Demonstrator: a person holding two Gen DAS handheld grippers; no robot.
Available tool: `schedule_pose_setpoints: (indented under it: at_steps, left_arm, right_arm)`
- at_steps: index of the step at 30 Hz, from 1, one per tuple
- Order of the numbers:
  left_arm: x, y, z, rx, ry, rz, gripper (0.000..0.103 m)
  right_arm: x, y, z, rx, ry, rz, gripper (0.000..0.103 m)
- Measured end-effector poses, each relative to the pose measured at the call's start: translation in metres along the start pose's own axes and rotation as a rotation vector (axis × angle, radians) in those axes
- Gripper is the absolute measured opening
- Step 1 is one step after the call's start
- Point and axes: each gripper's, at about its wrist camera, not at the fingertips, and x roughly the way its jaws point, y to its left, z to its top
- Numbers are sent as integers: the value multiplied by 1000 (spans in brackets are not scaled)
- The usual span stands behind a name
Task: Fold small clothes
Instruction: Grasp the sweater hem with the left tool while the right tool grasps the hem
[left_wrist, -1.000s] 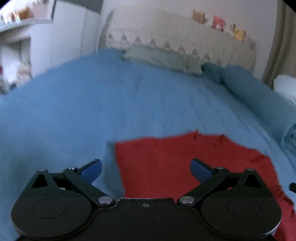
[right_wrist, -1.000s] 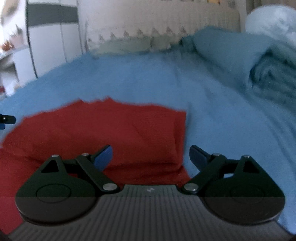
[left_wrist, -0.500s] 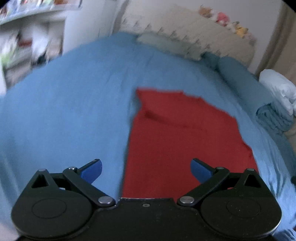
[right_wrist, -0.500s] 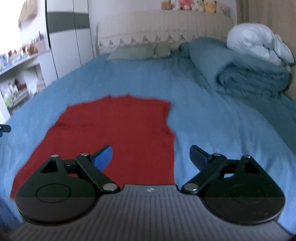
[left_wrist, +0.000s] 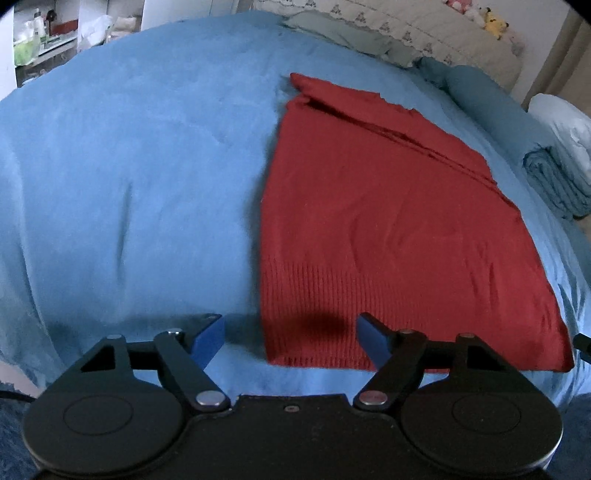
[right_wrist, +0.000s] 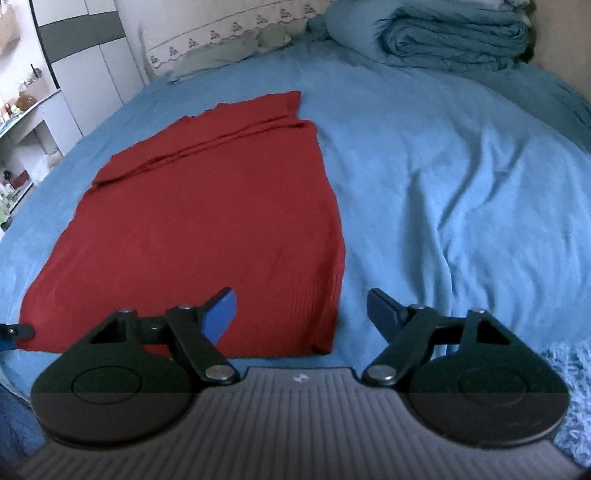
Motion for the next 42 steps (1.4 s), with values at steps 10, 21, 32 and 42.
schedule_pose_setpoints:
  at_steps: [10,21,32,42]
  left_arm:
    - [5,-10,-5,58,-13,4,64]
    - [6,-3,-8,24,27,3,8]
    - [-42,-20,33,9,-70,-27,5]
    - [-45,-50,193,-39,-280,-105,5]
  right_arm:
    - [24,-6,-3,54,85,-22,70]
    - [26,-5,-4,66,76,-12,23]
    - [-5,-2,26,113,-8,60,21]
    - [-2,20,181,78,-162,178,20]
